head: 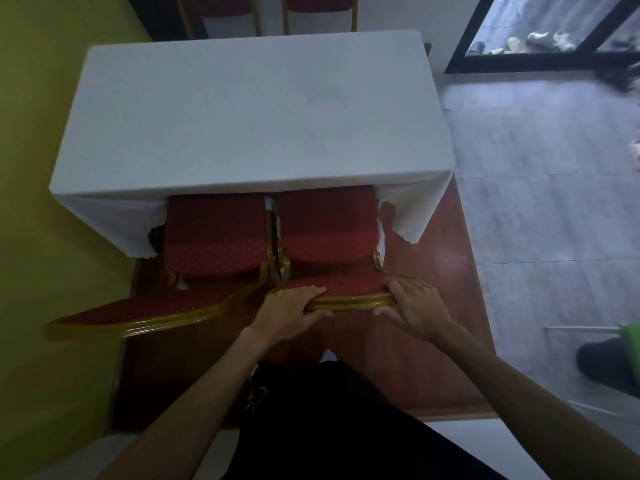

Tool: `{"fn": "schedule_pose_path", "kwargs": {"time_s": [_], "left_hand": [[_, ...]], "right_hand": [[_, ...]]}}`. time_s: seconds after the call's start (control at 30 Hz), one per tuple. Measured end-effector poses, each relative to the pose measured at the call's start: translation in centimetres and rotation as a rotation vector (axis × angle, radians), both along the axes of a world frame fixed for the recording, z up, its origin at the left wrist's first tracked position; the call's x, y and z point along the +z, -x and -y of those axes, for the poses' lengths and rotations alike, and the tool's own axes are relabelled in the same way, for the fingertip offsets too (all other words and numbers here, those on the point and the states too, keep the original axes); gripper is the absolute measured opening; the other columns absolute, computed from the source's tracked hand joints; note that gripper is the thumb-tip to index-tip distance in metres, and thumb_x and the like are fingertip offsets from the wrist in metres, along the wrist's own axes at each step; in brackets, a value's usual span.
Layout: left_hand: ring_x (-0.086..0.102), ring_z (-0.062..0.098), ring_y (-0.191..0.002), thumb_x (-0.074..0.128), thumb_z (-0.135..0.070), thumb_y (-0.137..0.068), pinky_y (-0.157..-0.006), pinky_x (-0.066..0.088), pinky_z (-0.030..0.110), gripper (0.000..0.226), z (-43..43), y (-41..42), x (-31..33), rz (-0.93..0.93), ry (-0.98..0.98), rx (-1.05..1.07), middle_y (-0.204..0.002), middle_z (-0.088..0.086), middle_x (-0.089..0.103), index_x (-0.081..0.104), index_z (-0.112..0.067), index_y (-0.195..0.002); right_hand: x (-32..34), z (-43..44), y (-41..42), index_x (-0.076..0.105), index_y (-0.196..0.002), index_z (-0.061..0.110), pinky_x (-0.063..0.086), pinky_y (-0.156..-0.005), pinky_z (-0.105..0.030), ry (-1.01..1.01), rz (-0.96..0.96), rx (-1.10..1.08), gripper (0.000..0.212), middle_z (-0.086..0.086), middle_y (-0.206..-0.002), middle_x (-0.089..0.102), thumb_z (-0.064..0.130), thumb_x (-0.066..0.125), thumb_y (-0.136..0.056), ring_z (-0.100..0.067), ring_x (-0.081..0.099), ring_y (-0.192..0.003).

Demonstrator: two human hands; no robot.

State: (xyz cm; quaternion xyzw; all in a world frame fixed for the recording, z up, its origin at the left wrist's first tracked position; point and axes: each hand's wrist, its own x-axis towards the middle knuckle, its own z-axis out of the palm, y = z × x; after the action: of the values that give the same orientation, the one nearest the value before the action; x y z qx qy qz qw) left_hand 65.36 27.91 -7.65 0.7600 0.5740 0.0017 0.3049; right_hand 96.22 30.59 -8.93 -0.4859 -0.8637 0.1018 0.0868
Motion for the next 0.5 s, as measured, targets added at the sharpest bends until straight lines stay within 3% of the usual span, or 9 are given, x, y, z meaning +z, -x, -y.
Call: {"fn": "schedule_pose_path", "kwargs": {"time_s": [0.1, 0.2, 0.33, 0.5], "left_hand": [[0.053, 0.01, -0.124, 0.031, -0.082, -0.086, -0.102, 0.046, 0.037, 0.078, 0.8, 0.0, -0.2, 0.013, -0.066, 0.009, -0.137, -0.008, 0.057, 0.048, -0.03, -0.142], [0.049, 0.014, -0.129, 0.03, -0.078, -0.09, -0.109, 0.039, 0.039, 0.075, 1.6, -0.4, -0.5, 0.001, -0.115, 0.04, -0.14, -0.002, 0.055, 0.047, -0.028, -0.143], [0.04, 0.018, -0.137, 0.023, -0.077, -0.092, -0.116, 0.028, 0.043, 0.075, 2.2, -0.8, -0.9, -0.04, -0.122, 0.077, -0.149, -0.002, 0.046, 0.04, -0.03, -0.148], [0.033, 0.022, -0.142, 0.02, -0.078, -0.092, -0.118, 0.024, 0.044, 0.077, 2.5, -1.0, -1.0, -0.056, -0.131, 0.1, -0.153, -0.001, 0.042, 0.037, -0.029, -0.15]], "right_hand": [[0.1, 0.7, 0.3, 0.063, -0.102, 0.014, 0.052, -0.071, -0.034, 0.008, -0.007, -0.016, 0.075, 0.003, -0.088, 0.067, 0.079, 0.026, -0.093, -0.017, 0.066, -0.078], [0.0, 1.2, 0.4, 0.063, -0.109, 0.014, 0.052, -0.083, -0.038, 0.022, -0.011, -0.038, 0.073, 0.0, -0.103, 0.07, 0.077, 0.031, -0.093, -0.019, 0.067, -0.094], [-0.1, 1.5, 0.4, 0.063, -0.121, 0.012, 0.044, -0.101, -0.043, 0.051, 0.002, -0.053, 0.078, -0.006, -0.128, 0.065, 0.077, 0.031, -0.093, -0.026, 0.06, -0.119], [-0.3, 1.6, 0.3, 0.054, -0.139, 0.015, 0.03, -0.114, -0.046, 0.166, 0.065, -0.078, 0.085, -0.006, -0.146, 0.052, 0.08, 0.024, -0.092, -0.027, 0.044, -0.137]]}}
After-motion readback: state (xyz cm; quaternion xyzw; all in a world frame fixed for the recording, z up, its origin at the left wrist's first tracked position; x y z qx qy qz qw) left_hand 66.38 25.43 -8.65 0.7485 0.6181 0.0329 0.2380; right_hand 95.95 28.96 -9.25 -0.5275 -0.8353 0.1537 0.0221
